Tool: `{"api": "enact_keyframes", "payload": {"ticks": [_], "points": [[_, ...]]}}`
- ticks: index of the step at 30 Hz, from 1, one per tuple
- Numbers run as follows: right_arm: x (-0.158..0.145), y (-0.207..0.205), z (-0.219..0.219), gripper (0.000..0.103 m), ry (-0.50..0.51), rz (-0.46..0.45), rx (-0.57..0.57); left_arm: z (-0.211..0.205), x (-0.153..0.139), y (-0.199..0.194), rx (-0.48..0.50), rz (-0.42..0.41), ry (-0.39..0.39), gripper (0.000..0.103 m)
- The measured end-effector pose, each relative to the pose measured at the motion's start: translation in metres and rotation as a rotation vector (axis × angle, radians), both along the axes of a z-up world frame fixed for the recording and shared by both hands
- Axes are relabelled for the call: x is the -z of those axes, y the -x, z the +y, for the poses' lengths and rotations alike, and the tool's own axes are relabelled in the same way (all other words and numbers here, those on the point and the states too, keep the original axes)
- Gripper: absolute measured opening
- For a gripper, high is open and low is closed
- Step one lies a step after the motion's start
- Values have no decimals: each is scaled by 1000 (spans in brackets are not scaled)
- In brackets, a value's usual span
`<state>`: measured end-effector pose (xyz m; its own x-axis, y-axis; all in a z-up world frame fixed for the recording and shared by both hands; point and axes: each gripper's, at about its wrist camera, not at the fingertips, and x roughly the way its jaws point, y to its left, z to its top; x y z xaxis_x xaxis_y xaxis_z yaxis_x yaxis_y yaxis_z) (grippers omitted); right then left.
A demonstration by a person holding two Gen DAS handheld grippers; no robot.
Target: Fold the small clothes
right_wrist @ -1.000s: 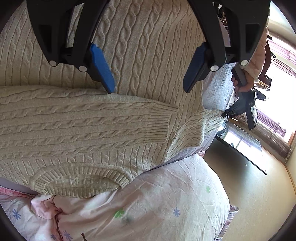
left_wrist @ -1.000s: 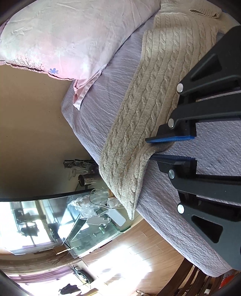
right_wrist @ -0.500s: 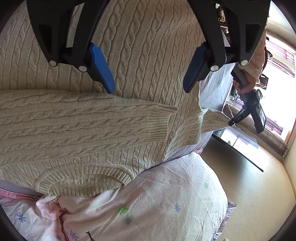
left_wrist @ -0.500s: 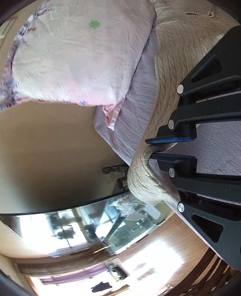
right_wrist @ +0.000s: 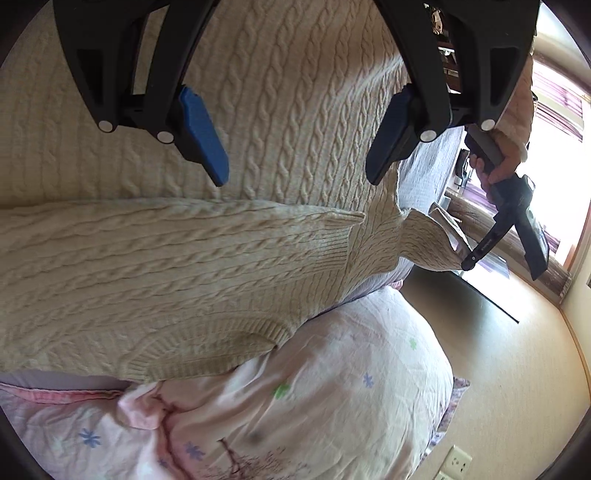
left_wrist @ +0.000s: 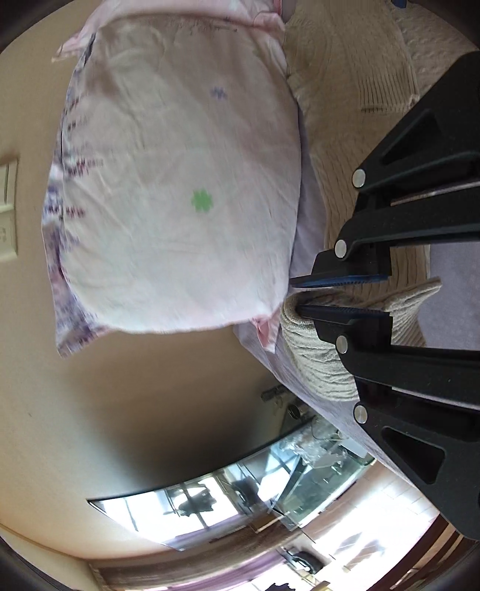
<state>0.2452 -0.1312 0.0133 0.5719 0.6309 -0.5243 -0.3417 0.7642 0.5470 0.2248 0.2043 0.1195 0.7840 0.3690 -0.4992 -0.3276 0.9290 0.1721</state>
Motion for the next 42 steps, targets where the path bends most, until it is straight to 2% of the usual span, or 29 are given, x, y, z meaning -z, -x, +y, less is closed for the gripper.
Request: {"api": "enact_keyframes", "payload": {"ticks": [7,12,14,15,17,18,20,21,22,24,27,28,30,32,34,37,40,41,42], "points": [[2,7,-35,76,-41,-8,57,-82,-6,1,135,-2,-12,9],[5,12,-66,76,-72,-8,124,-179,4,9,354,17,17,9],[6,15,-77,76,-77,-4,155,-219,19,10,447,61,26,10],[7,16,-83,76,-79,0,176,-243,32,8,503,114,26,10],[8,19,-96,76,-78,6,213,-270,54,4,557,209,35,10],[7,21,-99,76,-75,3,223,-274,59,7,573,228,53,10],[2,25,-103,76,-55,-13,238,-272,61,17,606,229,105,13],[-1,27,-104,76,-44,-25,240,-263,56,24,616,218,151,26],[-5,27,-101,76,-37,-37,235,-253,51,30,613,204,180,56],[-14,25,-89,76,-24,-59,203,-226,40,49,568,130,197,81],[-27,17,-56,69,31,-106,133,-190,31,77,493,76,134,81],[-29,15,-44,67,56,-119,113,-179,32,86,469,78,117,81],[-34,5,-10,55,123,-145,56,-162,37,98,443,106,103,81],[-36,-1,25,51,195,-179,-7,-149,43,111,433,127,105,81],[-35,1,56,50,267,-223,-70,-138,53,124,426,149,119,81],[-22,8,104,50,432,-285,-145,-130,68,140,438,177,166,81],[0,1,137,49,602,-280,-156,-130,81,153,462,204,177,81],[9,-3,143,42,670,-266,-135,-131,86,156,471,218,170,81],[12,-3,145,29,709,-292,-105,-134,90,158,476,229,164,81]]}}
